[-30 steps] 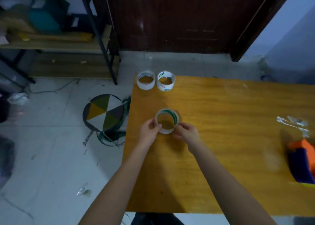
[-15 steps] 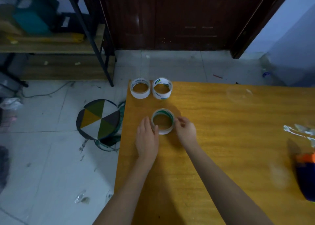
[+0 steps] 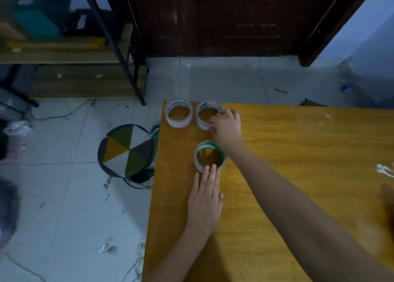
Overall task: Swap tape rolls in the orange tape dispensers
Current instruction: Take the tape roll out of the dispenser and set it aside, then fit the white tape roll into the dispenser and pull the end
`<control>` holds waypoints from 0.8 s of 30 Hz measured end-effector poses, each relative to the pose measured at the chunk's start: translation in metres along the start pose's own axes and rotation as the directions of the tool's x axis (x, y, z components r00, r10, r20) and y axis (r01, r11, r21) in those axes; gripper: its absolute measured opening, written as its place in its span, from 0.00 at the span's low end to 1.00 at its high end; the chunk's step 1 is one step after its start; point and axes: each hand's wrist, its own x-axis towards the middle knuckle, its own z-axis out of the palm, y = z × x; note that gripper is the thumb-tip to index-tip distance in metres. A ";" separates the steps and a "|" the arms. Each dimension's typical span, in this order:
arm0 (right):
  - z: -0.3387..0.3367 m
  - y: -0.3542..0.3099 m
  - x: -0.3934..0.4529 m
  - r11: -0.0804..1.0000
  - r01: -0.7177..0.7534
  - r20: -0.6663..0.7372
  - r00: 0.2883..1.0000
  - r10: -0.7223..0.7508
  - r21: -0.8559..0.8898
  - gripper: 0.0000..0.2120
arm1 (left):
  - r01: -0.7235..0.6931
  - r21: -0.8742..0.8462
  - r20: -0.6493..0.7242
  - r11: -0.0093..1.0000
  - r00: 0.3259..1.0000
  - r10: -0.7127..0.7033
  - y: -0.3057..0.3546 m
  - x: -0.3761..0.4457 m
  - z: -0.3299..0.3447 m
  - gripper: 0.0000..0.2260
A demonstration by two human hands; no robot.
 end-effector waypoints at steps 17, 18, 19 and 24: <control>-0.022 0.052 -0.076 0.965 -0.046 -0.488 0.856 0.171 0.257 0.04 | -0.024 0.066 0.071 0.998 0.997 0.020 -0.030 0.126 -0.029 0.27; -0.021 0.050 -0.080 0.959 -0.041 -0.475 0.862 0.175 0.280 0.05 | -0.028 0.039 0.058 0.999 0.998 0.026 -0.031 0.127 -0.032 0.27; -0.019 0.047 -0.085 0.955 -0.035 -0.461 0.870 0.175 0.296 0.05 | -0.043 -0.020 0.024 0.999 0.999 0.043 -0.030 0.126 -0.036 0.26; -0.016 0.041 -0.116 0.960 0.029 -0.357 0.931 0.076 0.279 0.13 | 0.028 -0.770 -0.053 0.638 0.993 -0.108 0.000 0.094 -0.078 0.21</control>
